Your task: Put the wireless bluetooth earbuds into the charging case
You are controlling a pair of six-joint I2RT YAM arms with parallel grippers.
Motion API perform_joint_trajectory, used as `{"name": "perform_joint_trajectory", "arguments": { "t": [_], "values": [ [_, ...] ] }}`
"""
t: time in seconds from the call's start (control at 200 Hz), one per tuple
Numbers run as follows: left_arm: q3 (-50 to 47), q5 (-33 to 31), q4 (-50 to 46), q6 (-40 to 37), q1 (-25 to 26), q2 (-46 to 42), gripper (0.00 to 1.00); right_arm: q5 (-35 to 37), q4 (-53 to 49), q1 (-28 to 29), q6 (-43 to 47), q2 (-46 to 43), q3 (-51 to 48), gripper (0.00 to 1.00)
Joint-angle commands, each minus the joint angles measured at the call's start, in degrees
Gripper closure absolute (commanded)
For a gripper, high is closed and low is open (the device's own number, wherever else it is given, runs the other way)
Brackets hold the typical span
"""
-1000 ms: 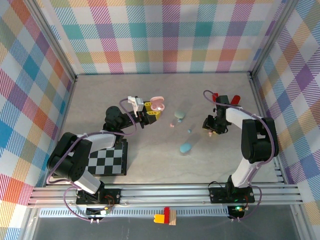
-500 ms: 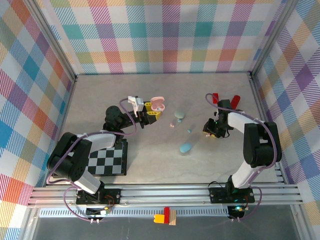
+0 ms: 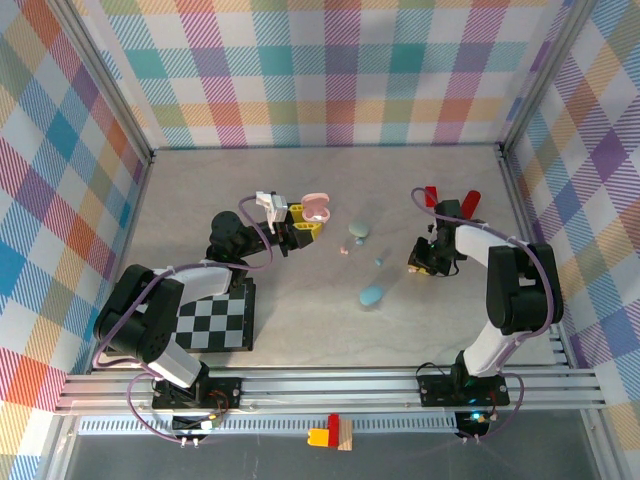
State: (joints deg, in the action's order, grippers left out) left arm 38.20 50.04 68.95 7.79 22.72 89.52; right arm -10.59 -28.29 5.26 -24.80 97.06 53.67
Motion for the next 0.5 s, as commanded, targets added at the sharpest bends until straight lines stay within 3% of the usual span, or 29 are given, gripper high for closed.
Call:
{"name": "perform_joint_trajectory", "arguments": {
  "t": [0.0, 0.325, 0.495],
  "values": [
    [1.4, 0.9, 0.3, -0.7, -0.4, 0.3, 0.62, 0.2, -1.2, 0.8, 1.4, 0.2, -0.2, 0.80],
    [1.4, -0.6, -3.6, -4.2, -0.3, 0.9, 0.62, 7.9, -4.0, 6.8, 5.3, -9.1, 2.0, 0.84],
    [1.6, -2.6, -6.8, -7.6, 0.0, 1.8, 0.62, 13.1, -8.4, 13.6, 6.4, -13.8, 7.2, 0.84]
  ]
}}
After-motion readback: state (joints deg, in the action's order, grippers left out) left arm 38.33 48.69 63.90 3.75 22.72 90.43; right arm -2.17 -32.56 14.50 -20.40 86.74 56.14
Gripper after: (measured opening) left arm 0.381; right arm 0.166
